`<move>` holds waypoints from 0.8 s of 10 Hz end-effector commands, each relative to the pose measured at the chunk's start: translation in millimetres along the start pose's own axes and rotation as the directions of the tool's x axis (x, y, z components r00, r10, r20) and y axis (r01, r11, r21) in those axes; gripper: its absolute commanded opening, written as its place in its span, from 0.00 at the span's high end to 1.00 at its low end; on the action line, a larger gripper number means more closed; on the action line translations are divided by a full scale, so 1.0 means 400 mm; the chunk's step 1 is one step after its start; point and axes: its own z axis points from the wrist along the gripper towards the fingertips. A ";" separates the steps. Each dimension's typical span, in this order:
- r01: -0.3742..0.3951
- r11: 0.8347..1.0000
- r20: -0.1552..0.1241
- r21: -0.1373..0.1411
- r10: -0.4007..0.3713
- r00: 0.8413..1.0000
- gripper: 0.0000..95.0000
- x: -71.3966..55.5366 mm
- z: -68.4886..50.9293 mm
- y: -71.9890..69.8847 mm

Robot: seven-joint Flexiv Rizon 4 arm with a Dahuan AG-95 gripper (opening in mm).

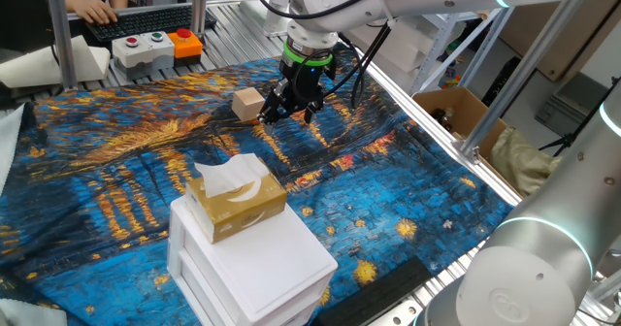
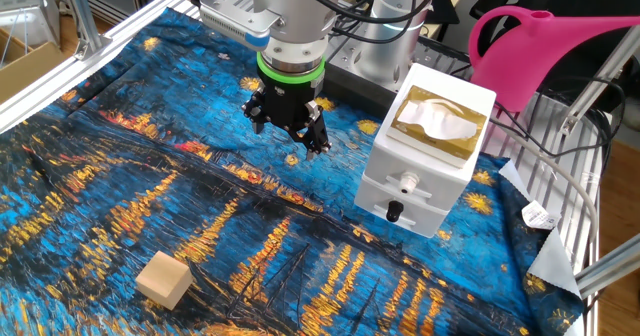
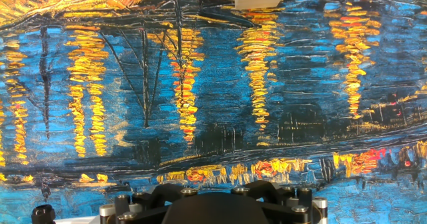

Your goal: Approach and touch the side of the small block

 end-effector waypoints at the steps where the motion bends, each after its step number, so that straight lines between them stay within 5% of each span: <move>1: 0.000 1.000 0.000 0.000 0.000 1.000 0.00 0.000 0.000 0.000; 2: -0.125 0.992 0.024 -0.007 0.125 0.992 0.80 0.000 0.000 0.000; 8: -0.125 0.992 0.020 -0.036 0.126 0.992 0.80 -0.001 0.005 0.002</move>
